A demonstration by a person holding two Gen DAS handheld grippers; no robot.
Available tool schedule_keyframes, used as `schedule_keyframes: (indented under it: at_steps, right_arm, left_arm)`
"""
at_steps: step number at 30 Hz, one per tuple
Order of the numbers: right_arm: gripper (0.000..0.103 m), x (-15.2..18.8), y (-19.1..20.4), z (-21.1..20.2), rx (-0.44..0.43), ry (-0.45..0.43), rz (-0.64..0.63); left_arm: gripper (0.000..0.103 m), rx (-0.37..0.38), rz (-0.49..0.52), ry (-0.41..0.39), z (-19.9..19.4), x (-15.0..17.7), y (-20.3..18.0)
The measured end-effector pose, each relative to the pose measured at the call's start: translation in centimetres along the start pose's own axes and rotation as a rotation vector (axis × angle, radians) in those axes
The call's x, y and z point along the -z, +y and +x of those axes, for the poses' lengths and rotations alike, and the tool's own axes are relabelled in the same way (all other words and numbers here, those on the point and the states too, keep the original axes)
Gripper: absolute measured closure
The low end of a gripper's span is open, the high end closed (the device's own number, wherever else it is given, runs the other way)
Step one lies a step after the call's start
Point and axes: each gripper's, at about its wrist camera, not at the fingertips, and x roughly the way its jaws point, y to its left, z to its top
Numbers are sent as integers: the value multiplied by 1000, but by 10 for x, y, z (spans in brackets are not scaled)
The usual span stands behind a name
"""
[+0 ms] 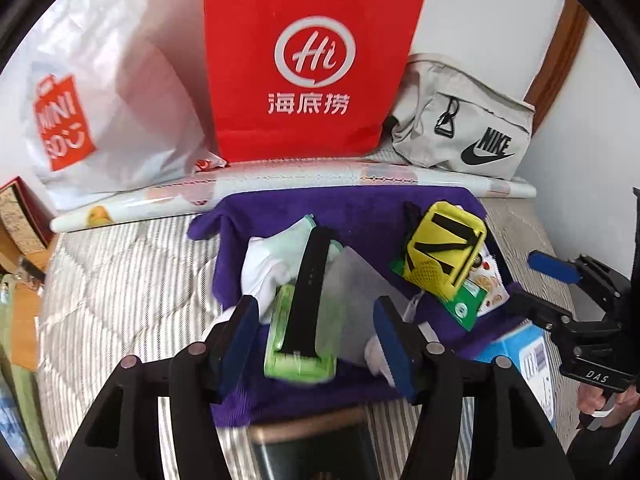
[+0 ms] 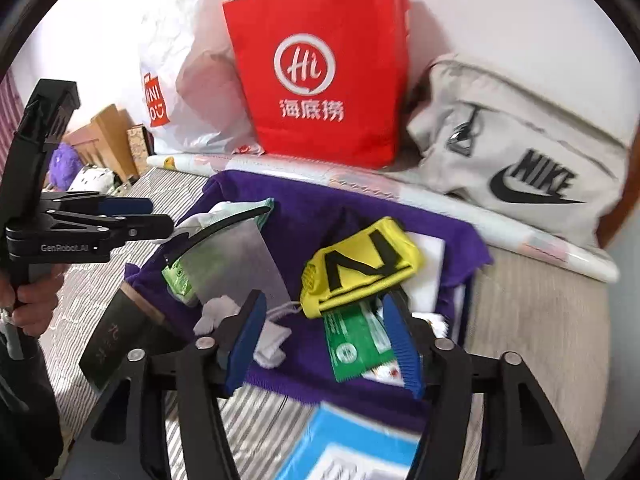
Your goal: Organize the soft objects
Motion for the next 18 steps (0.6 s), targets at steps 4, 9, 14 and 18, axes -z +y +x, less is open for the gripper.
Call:
schedule_keyframes:
  at_steps: [4, 9, 14, 18]
  right_arm:
    - [38, 15, 6, -33, 55, -34, 33]
    - [30, 32, 16, -71, 126, -80, 52]
    - [18, 52, 29, -106, 163, -120, 74]
    - [14, 67, 39, -128, 173, -138, 93]
  left_arm:
    - [43, -1, 17, -27, -27, 19, -9]
    - [39, -1, 24, -70, -58, 43, -22]
    - [38, -5, 26, -99, -86, 73, -35]
    - [31, -5, 9, -122, -106, 96, -41]
